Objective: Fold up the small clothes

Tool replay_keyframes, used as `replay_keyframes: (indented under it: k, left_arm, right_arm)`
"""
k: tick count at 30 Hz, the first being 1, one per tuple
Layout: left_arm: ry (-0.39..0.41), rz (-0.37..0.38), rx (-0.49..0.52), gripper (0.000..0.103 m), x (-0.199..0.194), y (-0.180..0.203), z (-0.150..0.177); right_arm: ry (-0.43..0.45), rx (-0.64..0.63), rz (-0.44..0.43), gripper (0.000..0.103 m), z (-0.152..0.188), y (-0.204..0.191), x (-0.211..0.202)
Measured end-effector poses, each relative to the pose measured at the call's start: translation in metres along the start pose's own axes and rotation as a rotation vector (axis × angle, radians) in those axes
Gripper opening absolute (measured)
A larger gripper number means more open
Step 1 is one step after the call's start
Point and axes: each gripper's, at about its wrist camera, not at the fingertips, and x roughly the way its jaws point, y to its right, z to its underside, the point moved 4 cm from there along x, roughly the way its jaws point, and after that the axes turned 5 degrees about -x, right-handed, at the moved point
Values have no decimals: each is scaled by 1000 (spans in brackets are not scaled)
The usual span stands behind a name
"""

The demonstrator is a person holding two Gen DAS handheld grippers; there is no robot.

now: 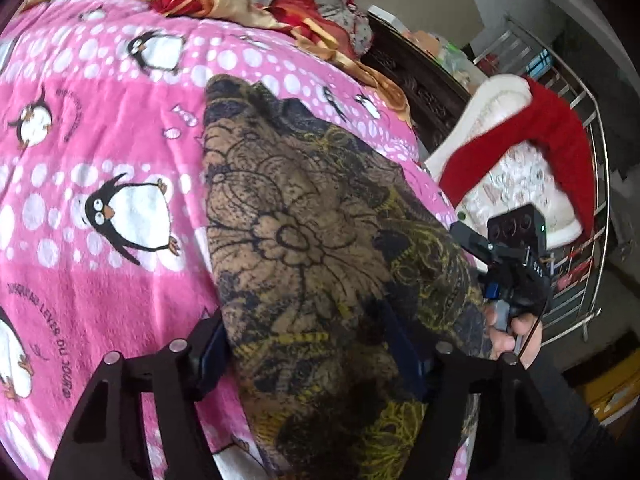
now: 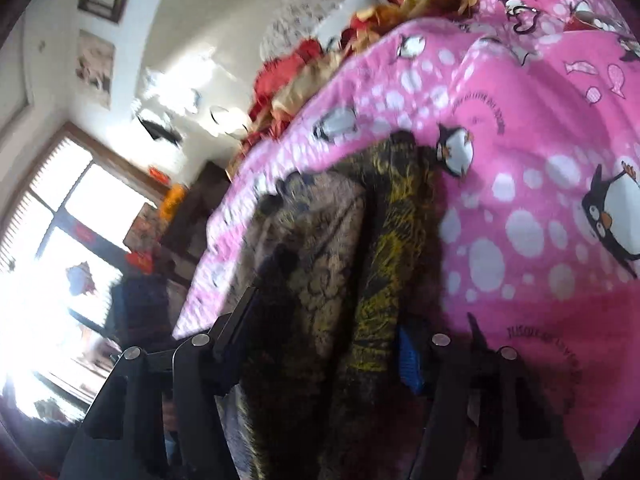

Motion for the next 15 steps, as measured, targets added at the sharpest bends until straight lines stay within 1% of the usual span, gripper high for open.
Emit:
replay_keyframes:
  k: [2,4,6,7,8,11,13,14,15]
  left_arm:
    - [11,19,-31,70,-1,-3,-1]
    - [13,16,-23,70,-1,-3,0]
    - [14,14,-17,71,0,-2,-1]
    - [15,15,-21,71,1,-2,-1]
    - [15,17,-25,71,1,-2,-1]
    - [17,19,-30,71,-1,-3,0]
    - [17,21,-34,70,0,-4,-1]
    - [22,15,-43,68,0,-5,-3]
    - [26,10,-53,60,0,-5,-4]
  right_arm:
    - [10,46,-39,64,-2,2,3]
    - [32,53,-89,66,-3,-3,1]
    - [45,66,-121,75,-5,-6,-2]
    - [31,49,-99,76,-6,-8,-1]
    - [5,18,-55,76,-6,-10,2]
    - [-115,-147,135,76,-2,-22,19]
    - [-163,-200,215,76,1,-20,26]
    - [-172,-194,228,73,1,-17,29]
    - [-173,-154,219,71,1,-9,31]
